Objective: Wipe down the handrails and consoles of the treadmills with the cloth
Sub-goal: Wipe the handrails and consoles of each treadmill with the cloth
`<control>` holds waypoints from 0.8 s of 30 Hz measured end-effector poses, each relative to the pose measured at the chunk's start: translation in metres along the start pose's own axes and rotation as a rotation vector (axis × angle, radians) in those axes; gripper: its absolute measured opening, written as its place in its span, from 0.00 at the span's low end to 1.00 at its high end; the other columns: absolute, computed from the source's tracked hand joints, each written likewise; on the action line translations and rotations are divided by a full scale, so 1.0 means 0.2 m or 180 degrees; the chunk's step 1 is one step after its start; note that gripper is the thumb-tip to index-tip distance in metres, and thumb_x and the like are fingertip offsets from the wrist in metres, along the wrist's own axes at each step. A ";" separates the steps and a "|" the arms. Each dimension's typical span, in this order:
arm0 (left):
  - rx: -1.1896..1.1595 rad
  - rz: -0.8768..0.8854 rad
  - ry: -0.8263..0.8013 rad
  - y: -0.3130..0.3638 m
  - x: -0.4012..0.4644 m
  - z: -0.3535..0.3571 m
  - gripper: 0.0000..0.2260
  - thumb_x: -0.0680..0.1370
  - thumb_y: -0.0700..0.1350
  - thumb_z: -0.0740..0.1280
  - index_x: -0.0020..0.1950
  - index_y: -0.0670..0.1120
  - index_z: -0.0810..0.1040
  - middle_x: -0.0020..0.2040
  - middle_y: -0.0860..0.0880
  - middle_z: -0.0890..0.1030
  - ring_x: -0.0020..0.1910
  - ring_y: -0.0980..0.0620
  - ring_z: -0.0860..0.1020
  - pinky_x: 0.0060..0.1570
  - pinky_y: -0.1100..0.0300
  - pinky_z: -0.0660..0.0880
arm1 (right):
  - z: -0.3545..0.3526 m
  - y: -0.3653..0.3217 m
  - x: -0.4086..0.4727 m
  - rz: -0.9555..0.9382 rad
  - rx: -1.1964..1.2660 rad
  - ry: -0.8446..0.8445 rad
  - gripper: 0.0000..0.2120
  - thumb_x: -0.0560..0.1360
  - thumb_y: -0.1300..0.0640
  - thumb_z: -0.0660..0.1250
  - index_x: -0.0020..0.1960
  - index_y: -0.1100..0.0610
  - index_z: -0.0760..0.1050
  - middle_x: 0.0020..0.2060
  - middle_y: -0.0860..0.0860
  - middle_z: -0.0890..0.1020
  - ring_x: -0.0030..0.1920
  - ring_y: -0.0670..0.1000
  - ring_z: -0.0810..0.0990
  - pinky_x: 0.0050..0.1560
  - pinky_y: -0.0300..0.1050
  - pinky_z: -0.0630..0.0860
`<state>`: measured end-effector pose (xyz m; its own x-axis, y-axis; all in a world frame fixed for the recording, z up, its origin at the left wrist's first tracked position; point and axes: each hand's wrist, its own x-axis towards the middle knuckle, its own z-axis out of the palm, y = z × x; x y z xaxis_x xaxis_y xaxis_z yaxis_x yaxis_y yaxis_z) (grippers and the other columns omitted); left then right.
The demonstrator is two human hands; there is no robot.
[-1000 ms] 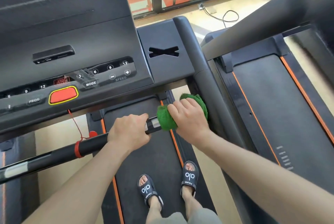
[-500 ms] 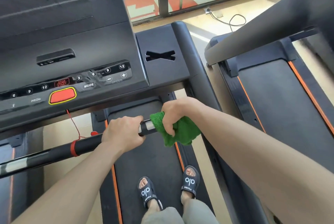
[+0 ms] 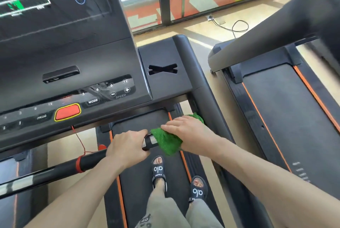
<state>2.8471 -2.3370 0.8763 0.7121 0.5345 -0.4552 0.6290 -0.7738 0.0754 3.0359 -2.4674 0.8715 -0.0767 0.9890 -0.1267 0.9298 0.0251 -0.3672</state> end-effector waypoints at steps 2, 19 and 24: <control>-0.0361 0.0169 -0.0345 -0.03 0.01 -0.02 0.15 0.69 0.61 0.66 0.50 0.56 0.69 0.42 0.55 0.80 0.48 0.47 0.81 0.41 0.53 0.74 | -0.13 -0.01 -0.01 0.0397 0.0827 0.0012 0.20 0.68 0.63 0.69 0.59 0.55 0.81 0.51 0.51 0.85 0.53 0.55 0.82 0.55 0.51 0.78; -0.1564 0.0994 0.1595 0.00 0.61 -0.75 0.23 0.84 0.44 0.56 0.81 0.46 0.61 0.79 0.47 0.65 0.77 0.51 0.63 0.76 0.58 0.59 | -0.37 0.23 0.61 0.1399 -0.0117 0.0429 0.34 0.81 0.37 0.52 0.82 0.50 0.52 0.82 0.51 0.54 0.81 0.52 0.48 0.80 0.50 0.44; -0.0935 0.1173 0.0863 0.02 0.83 -0.73 0.24 0.87 0.50 0.49 0.82 0.45 0.56 0.83 0.49 0.56 0.81 0.55 0.52 0.79 0.60 0.47 | -0.36 0.27 0.61 0.1268 -0.0106 0.0402 0.32 0.83 0.37 0.44 0.80 0.50 0.35 0.82 0.49 0.45 0.81 0.48 0.40 0.80 0.50 0.39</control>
<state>3.0132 -2.2016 0.9308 0.9324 0.3444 -0.1097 0.3556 -0.8196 0.4493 3.1021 -2.3343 0.9019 0.3340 0.9324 -0.1382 0.8891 -0.3604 -0.2821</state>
